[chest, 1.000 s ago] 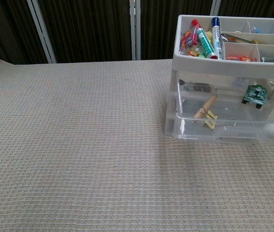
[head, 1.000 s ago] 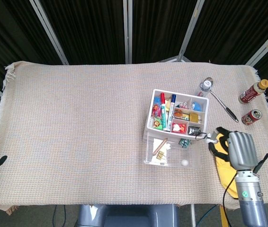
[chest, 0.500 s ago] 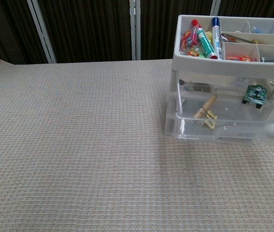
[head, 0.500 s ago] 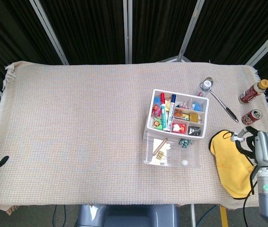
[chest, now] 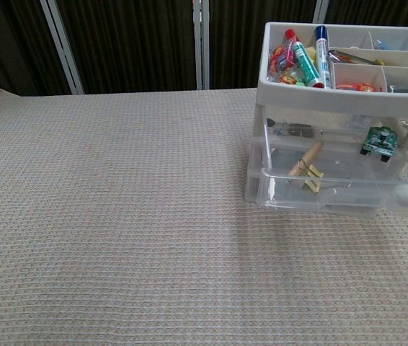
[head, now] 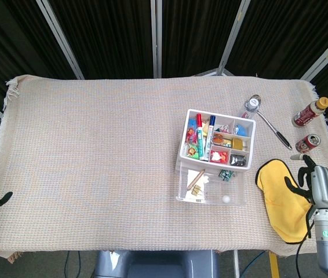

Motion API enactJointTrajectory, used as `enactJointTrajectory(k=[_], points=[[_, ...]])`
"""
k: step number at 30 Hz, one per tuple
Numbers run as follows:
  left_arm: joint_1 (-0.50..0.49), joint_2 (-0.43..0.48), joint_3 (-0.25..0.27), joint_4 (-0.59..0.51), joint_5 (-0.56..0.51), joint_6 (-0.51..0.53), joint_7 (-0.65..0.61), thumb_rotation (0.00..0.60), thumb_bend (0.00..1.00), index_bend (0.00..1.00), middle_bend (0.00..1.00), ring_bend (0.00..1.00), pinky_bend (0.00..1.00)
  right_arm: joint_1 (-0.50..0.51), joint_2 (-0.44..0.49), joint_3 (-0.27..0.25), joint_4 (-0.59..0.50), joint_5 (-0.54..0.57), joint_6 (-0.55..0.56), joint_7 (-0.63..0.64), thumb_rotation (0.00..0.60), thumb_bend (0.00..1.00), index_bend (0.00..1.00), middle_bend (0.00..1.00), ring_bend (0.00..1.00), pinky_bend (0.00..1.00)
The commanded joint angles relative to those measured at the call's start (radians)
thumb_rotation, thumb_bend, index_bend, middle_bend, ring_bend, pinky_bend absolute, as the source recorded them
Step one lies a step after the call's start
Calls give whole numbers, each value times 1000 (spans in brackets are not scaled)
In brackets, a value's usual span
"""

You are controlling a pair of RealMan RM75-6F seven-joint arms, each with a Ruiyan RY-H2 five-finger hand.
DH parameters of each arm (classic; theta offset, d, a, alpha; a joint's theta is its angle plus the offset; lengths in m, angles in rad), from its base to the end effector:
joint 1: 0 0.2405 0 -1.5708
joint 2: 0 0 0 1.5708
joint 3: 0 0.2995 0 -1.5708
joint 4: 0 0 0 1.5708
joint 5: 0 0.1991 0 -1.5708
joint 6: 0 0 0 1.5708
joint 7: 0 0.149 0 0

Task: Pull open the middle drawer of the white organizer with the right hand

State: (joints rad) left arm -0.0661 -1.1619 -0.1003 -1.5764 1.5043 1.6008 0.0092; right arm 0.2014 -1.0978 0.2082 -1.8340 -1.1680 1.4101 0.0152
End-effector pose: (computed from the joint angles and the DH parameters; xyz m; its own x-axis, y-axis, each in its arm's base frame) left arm -0.3422 0.1904 0.1990 0.3900 -0.1554 0.9076 0.9191 0.0060 -0.3939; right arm -0.3113 -0.2472 0.2002 0.1210 0.0805 0.9894 -0.9842 0.1392 0.1090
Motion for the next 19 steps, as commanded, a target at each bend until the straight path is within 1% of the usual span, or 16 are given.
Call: enactJointTrajectory(k=[1, 3, 5, 6, 7, 8, 10, 11, 14, 19], points=[[0, -2, 0, 1, 0, 0, 2, 600, 43, 0, 0, 0, 0, -17, -2, -12, 12, -43, 19, 37, 600, 199, 346, 589, 671, 388], [-2, -5, 0, 4, 0, -2, 6, 600, 42, 0, 0, 0, 0, -36, -2, -34, 33, -115, 42, 88, 600, 189, 318, 447, 534, 285], [-4, -8, 1, 9, 0, -6, 12, 600, 42, 0, 0, 0, 0, -49, -2, -57, 62, -179, 59, 127, 600, 170, 260, 253, 312, 159], [-5, -11, 3, 12, 0, -9, 17, 600, 42, 0, 0, 0, 0, -55, -2, -72, 84, -222, 68, 146, 600, 164, 231, 194, 236, 119], [-6, -13, 4, 13, 0, -11, 20, 600, 42, 0, 0, 0, 0, -57, 0, -84, 101, -253, 74, 153, 600, 151, 177, 110, 128, 64], [-7, -14, 4, 15, 1, -13, 24, 600, 42, 0, 0, 0, 0, -60, 3, -95, 116, -280, 78, 155, 600, 135, 114, 46, 49, 23], [-8, -18, 6, 19, 5, -12, 29, 600, 42, 0, 0, 0, 0, -67, 6, -116, 146, -328, 92, 141, 600, 106, 31, 1, 0, 0], [-9, -20, 6, 21, 7, -10, 32, 600, 43, 0, 0, 0, 0, -70, 7, -124, 159, -342, 96, 123, 600, 91, 6, 0, 0, 0], [-11, -21, 8, 24, 14, -11, 28, 600, 40, 0, 0, 0, 0, -76, 9, -135, 173, -356, 99, 72, 600, 71, 0, 0, 0, 0], [-17, -20, 16, 33, 18, -29, 18, 600, 35, 0, 0, 0, 0, -82, -5, -133, 182, -350, 106, 15, 600, 70, 0, 0, 0, 0]])
